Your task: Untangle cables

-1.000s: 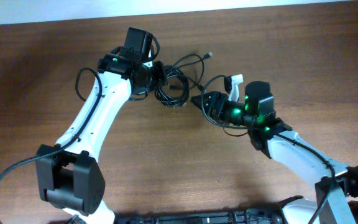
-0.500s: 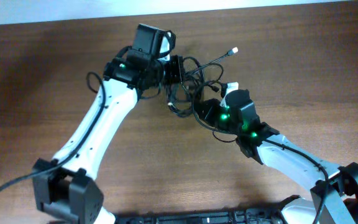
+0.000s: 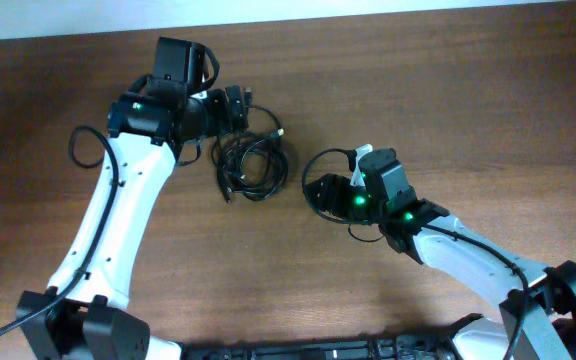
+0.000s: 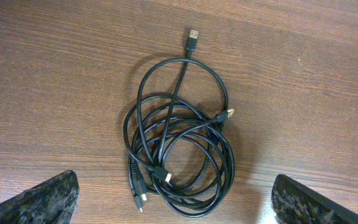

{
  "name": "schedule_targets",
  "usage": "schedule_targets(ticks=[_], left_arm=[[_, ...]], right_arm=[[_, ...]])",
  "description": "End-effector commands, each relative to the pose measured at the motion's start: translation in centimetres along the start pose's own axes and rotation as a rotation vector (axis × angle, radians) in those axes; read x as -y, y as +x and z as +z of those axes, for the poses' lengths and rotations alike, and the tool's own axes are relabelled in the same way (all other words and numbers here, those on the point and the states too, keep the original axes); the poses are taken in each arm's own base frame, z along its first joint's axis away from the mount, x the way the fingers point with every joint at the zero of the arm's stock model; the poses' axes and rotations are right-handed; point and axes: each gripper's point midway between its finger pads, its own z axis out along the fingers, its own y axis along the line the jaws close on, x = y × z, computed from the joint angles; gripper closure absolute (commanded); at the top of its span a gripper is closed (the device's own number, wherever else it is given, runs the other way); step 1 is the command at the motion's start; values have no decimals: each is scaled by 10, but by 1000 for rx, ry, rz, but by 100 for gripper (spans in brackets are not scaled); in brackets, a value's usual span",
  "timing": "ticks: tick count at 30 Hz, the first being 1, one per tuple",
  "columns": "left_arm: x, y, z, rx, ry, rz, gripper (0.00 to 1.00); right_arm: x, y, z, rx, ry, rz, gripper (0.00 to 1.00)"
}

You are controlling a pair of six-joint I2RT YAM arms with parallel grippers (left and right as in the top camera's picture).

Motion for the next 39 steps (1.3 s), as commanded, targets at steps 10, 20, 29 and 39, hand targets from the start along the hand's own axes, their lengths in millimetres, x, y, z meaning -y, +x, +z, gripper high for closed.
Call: schedule_targets(ticks=[10, 20, 29, 39], left_arm=[[56, 95, 129, -433, 132, -9, 34], [49, 118, 186, -361, -103, 189, 63], [64, -14, 45, -289, 192, -411, 100], [110, 48, -10, -628, 566, -173, 100]], right_arm=[[3, -5, 0, 34, 32, -19, 39], [15, 5, 0, -5, 80, 6, 39], [-13, 16, 0, -87, -63, -52, 18], [-104, -33, -24, 157, -419, -286, 53]])
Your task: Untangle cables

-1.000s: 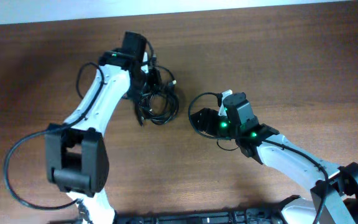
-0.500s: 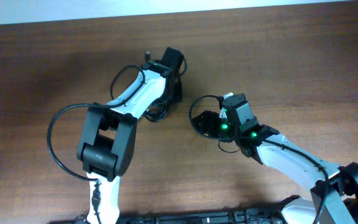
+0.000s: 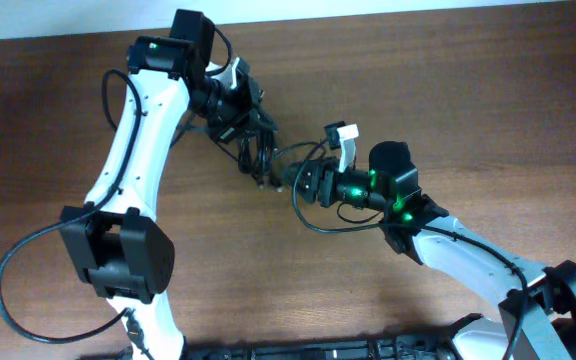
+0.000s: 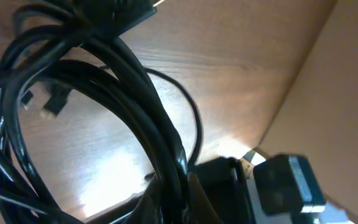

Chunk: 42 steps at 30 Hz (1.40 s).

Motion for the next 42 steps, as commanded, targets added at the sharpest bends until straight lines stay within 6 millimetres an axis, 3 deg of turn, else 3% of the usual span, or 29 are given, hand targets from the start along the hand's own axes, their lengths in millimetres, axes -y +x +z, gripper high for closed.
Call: schedule_targets(ticks=[1, 5, 7, 8, 10, 13, 18, 21, 22, 24, 25, 27, 28, 30, 32, 35, 37, 41, 42], left_arm=[[20, 15, 4, -27, 33, 96, 100], [21, -2, 13, 69, -47, 186, 100], [8, -13, 11, 122, -127, 187, 100], [-9, -26, 4, 182, -219, 177, 100], [-16, -37, -3, 220, -234, 168, 100], [-13, -28, 2, 190, -243, 179, 100], [9, -3, 26, 126, -228, 235, 100], [13, 1, 29, 120, -209, 172, 100], [19, 5, 31, 100, -178, 172, 100], [26, 11, 31, 64, -122, 184, 100], [27, 14, 29, 38, -94, 207, 100], [12, 24, 15, -41, -68, 278, 97], [-4, 25, 8, -55, -112, 287, 97], [-70, 14, -21, -21, -411, 198, 100], [-104, 0, -45, 31, -554, 155, 100], [-141, -23, -80, 124, -590, 58, 100], [-151, -42, -93, 205, -574, 24, 100], [-156, -89, -114, 450, -584, -86, 100], [-156, -92, -115, 480, -567, -142, 100]], right_arm=[[6, -16, 1, 81, 51, 124, 53], [1, -12, 12, 138, 104, 113, 53], [0, -12, 13, 147, 109, 109, 53], [4, -8, 13, 132, 126, 119, 53], [9, -13, 11, 165, 154, 119, 48], [18, -25, 7, 236, 207, 115, 48], [19, -23, 8, 224, 209, 118, 48], [22, -19, 8, 211, 224, 127, 48], [22, -19, 8, 211, 224, 126, 50], [44, -14, 2, 215, 330, 127, 82], [61, -15, -6, 227, 414, 112, 96], [86, -30, -24, 267, 473, 149, 96], [92, -36, -31, 273, 472, 166, 96], [107, -40, -45, 257, 472, 216, 96], [128, -31, -59, 220, 548, 250, 96], [157, -18, -96, 143, 654, 268, 96], [155, -22, -112, 114, 624, 224, 96], [165, -39, -188, 230, 743, 288, 96], [165, -33, -197, 228, 761, 320, 89]])
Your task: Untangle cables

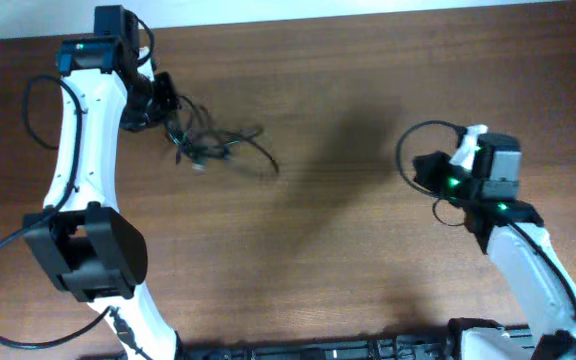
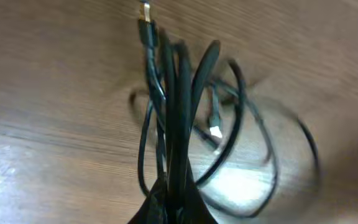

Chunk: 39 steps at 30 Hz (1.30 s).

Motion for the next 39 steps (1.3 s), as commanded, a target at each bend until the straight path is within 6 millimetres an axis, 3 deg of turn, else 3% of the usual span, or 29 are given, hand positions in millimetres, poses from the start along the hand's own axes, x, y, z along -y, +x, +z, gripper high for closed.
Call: schedule_targets(ticks=[1, 2, 3, 5, 7, 8, 10, 13, 15, 18, 19, 21, 26, 28, 29, 30, 32, 34, 37, 39], left_arm=[[1, -5, -7, 38, -5, -129, 99], [33, 6, -6, -10, 106, -70, 100], [54, 15, -7, -33, 167, 22, 100], [124, 53, -15, -89, 390, 382, 98], [142, 68, -9, -73, 332, 548, 78], [140, 69, -2, -40, 194, 602, 49], [141, 72, 1, -13, 93, 650, 40], [149, 74, 3, -8, 101, 600, 44], [152, 73, 18, -23, 102, 594, 45], [162, 89, 49, -113, 114, 613, 58], [169, 102, 65, -151, 106, 672, 59], [179, 121, 86, -194, 78, 807, 48], [171, 148, 142, -308, -28, 855, 50], [170, 148, 159, -317, -32, 853, 61], [173, 148, 165, -308, -29, 852, 83], [174, 148, 166, -306, -28, 854, 100], [175, 142, 153, -304, -29, 843, 100], [186, 132, 117, -297, -5, 810, 100], [214, 121, 49, -245, 110, 807, 100], [214, 124, 28, -254, 138, 869, 100]], right_arm=[[4, 12, -10, -54, -5, 18, 75], [-4, 34, -10, -155, -60, 44, 65], [-7, 39, -9, -177, -72, 44, 64], [-19, 49, -6, -206, -92, 9, 63], [-28, 58, -4, -230, -110, -21, 62], [-33, 63, -3, -245, -119, -37, 61], [-36, 67, -3, -253, -122, -48, 59], [-36, 67, -3, -253, -122, -48, 57], [-35, 65, -2, -247, -118, -47, 52], [-33, 64, -2, -240, -105, -48, 51], [-32, 63, -1, -234, -96, -49, 51], [-32, 63, -1, -234, -95, -49, 51], [-31, 63, -1, -235, -93, -48, 50], [-30, 63, 0, -235, -88, -47, 50], [-30, 63, 0, -235, -88, -47, 50], [-30, 64, 0, -236, -89, -47, 50], [-31, 64, 0, -239, -93, -46, 50], [-34, 66, 0, -244, -93, 2, 50], [-72, 70, 6, -214, -187, -92, 50], [-91, 69, 10, -168, -219, -141, 50]])
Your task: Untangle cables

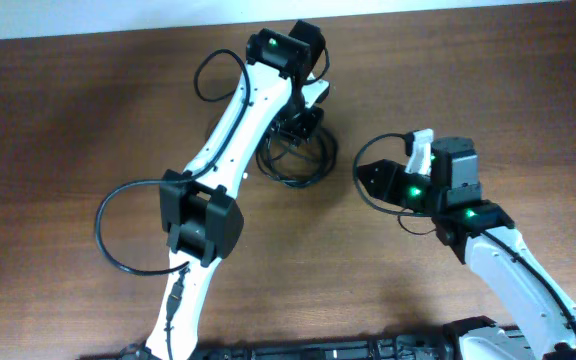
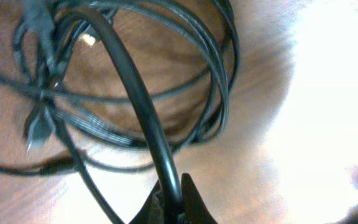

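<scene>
A bundle of black cables (image 1: pixel 294 160) lies in loose loops at the middle back of the wooden table (image 1: pixel 88 120). My left gripper (image 1: pixel 304 116) is over its back edge, shut on one thick black cable (image 2: pixel 143 112) that runs up from between its fingers (image 2: pixel 174 202). The other loops and a small plug (image 2: pixel 37 127) spread out below it in the left wrist view. My right gripper (image 1: pixel 370 181) hovers to the right of the bundle, apart from it. How its jaws stand does not show.
A thin black loop (image 1: pixel 380 150) curls around the right wrist and looks like the arm's own wiring. The left arm's lead (image 1: pixel 113 235) loops out over the table at the left. A pale wall edge (image 1: pixel 468 8) runs along the table's back.
My left gripper, still shut on cable, has moved from the table's far left back to the middle, and the bundle hangs together more closely. The right gripper has come a little leftward.
The bundle first lay coiled on the table under my open left gripper, the right gripper close by. Then the left was shut on the cables and raised, the right beside them. Then the left held them far left, the right drawn back. Now both are near the middle.
</scene>
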{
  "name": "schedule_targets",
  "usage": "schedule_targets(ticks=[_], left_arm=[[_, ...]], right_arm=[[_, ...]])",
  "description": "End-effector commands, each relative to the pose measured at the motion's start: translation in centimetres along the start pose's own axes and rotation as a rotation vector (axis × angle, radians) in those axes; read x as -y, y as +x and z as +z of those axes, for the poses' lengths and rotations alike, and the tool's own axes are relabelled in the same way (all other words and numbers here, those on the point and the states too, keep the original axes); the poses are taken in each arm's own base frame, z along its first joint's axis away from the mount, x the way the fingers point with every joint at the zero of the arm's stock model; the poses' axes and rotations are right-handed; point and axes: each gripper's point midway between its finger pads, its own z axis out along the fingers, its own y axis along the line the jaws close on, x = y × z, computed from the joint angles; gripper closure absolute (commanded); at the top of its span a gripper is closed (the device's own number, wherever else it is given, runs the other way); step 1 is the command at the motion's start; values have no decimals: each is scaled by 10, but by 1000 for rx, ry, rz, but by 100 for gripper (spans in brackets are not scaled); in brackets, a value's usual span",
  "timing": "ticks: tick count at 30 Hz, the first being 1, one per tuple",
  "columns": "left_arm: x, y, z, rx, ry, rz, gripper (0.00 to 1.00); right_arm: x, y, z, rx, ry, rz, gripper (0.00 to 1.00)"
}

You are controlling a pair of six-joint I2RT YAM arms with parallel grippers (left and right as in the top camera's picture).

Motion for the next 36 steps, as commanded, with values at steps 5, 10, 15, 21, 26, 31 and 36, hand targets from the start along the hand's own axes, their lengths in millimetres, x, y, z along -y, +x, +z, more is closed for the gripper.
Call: schedule_targets(ticks=[5, 10, 15, 21, 26, 31, 36], left_arm=[[-32, -3, -66, 137, 46, 20, 100], [-67, -1, -104, 258, 255, -112, 100], [-89, 4, -107, 269, 236, -158, 100], [-105, 12, -94, 218, 201, -198, 100], [-107, 11, -88, 212, 196, -199, 100], [-107, 10, -88, 216, 195, -198, 100], [-108, 7, -89, 228, 193, -201, 100]], right_arm=[[-16, 13, 21, 33, 67, -38, 50], [25, 41, 59, -95, 165, 12, 44], [34, 55, 70, -148, 180, 24, 44], [-51, -5, 75, 100, -137, -346, 21], [-76, -2, 112, -7, -10, -830, 20], [-47, 25, 160, -84, 49, -836, 41], [-13, -8, 153, 67, 303, -530, 12]])
